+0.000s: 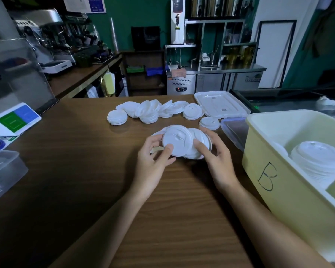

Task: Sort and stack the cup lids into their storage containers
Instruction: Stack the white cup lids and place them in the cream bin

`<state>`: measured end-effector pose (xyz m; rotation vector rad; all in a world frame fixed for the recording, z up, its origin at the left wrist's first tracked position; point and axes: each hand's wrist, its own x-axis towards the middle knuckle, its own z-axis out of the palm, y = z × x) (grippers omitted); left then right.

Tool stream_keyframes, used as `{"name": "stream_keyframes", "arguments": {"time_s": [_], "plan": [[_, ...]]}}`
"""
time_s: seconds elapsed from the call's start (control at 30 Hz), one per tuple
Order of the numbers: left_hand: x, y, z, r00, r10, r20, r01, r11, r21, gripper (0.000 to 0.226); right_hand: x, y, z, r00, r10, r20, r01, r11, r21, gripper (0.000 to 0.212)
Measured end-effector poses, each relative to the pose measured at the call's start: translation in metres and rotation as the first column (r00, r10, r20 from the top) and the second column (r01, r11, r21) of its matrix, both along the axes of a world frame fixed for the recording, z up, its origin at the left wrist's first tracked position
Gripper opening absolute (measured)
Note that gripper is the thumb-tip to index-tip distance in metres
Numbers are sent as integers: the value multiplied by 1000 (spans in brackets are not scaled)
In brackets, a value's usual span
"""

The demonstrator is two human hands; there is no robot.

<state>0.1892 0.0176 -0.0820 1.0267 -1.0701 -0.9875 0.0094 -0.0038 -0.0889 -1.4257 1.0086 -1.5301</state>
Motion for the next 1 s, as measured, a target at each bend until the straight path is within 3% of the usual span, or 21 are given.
{"name": "stream_keyframes", "arguments": {"time_s": [0.1, 0.3, 0.53, 0.67, 0.83, 0.9, 1.0], "plan": [[1, -1, -2, 995, 53, 79, -54, 999, 7, 21, 0, -1, -3, 999, 36, -29, -36, 999, 8, 39], [0, -1, -5, 990, -8, 144, -1, 998, 62, 27, 2, 1, -3, 995, 70, -67, -68, 997, 29, 53], [5, -7, -12, 983, 7, 181, -8, 1000, 4, 17, 2, 2, 1, 995, 97, -12, -97, 995, 31, 41], [7, -7, -8, 984, -37, 172, 31, 999, 34, 32, 2, 2, -1, 995, 97, -22, -97, 995, 16, 39], [7, -7, -9, 971, -18, 237, 20, 1000, -4, 32, 3, 3, -2, 992, 125, -28, -124, 992, 28, 43], [8, -5, -7, 911, 132, 390, -84, 987, -138, 26, 2, 3, -4, 994, 105, -38, -104, 994, 22, 41], [20, -6, -4, 714, 394, 579, -151, 894, -422, 16, 2, 2, -3, 998, 33, -51, -32, 999, 8, 39]]}}
